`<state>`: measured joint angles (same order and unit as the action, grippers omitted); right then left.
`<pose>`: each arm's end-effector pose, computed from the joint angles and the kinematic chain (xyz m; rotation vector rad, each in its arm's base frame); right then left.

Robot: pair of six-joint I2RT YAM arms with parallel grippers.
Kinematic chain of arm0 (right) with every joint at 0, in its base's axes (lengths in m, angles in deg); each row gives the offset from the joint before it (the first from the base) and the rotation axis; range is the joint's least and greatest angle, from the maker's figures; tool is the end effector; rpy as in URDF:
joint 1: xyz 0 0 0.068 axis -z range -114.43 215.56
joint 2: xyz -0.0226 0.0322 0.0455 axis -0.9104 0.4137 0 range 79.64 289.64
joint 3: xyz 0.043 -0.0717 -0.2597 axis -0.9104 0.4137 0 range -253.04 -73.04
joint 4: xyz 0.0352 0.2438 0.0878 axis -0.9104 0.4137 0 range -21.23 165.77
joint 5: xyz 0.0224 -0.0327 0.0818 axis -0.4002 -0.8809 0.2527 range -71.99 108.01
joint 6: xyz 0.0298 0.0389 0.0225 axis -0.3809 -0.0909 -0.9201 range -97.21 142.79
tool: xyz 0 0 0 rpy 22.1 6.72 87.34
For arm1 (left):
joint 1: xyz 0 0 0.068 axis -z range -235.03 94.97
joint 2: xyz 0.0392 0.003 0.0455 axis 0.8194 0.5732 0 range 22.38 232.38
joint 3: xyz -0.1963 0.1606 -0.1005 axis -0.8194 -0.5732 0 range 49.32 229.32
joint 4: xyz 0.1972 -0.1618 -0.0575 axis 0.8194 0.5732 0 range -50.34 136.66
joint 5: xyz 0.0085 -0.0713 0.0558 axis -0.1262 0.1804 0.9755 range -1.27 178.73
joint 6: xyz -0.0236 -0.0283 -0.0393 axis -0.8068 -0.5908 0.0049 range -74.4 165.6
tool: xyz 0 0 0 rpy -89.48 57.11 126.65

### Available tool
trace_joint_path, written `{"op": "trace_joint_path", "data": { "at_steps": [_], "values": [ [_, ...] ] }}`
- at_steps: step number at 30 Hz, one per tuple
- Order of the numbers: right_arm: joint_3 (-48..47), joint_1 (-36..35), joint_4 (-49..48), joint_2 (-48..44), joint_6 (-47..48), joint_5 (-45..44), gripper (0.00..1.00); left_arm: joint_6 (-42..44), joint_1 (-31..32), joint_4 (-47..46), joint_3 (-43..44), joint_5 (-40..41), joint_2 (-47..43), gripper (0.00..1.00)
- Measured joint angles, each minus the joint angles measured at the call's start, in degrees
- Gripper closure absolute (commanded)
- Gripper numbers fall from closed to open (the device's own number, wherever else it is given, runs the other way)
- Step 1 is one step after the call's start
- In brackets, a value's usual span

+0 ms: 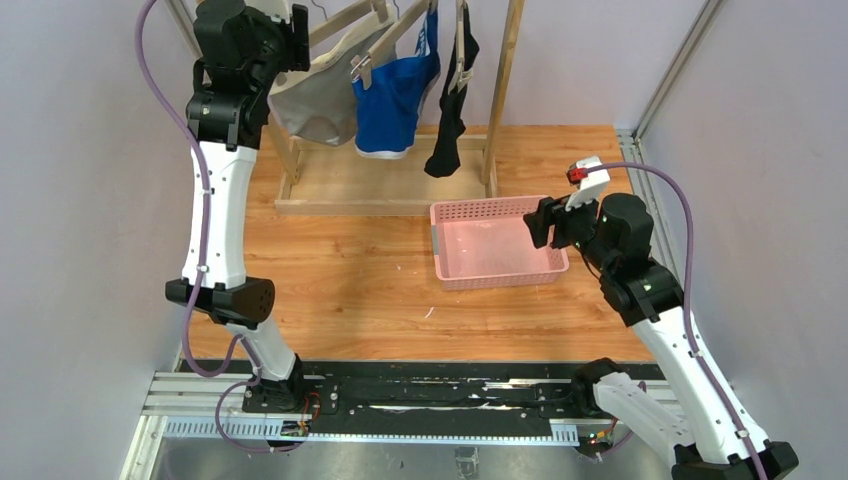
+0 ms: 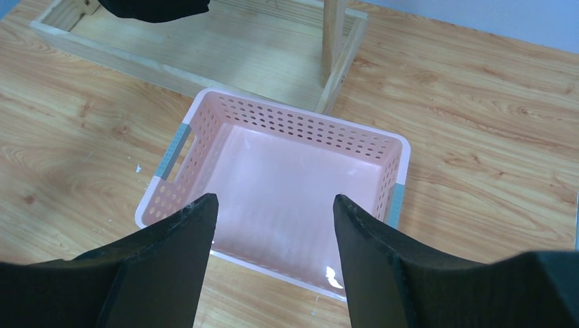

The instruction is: Remove the underwear clipped to the hanger

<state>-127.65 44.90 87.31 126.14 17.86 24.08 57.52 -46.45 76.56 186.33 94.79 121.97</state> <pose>0.1670 0.0670 0.3792 -0.3194 1.7414 0.4178 0.3284 -0.0458 0.5714 0.1956 1.5509 0.1285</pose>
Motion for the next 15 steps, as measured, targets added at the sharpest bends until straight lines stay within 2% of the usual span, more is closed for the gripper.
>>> {"op": "trace_joint_path", "data": {
  "at_steps": [15],
  "values": [
    [0.63, -0.94, 0.72, -0.15, 0.02, 0.44, 0.37, 0.00, 0.00, -1.03, -0.74, 0.07, 2.47, 0.33]
  ]
}}
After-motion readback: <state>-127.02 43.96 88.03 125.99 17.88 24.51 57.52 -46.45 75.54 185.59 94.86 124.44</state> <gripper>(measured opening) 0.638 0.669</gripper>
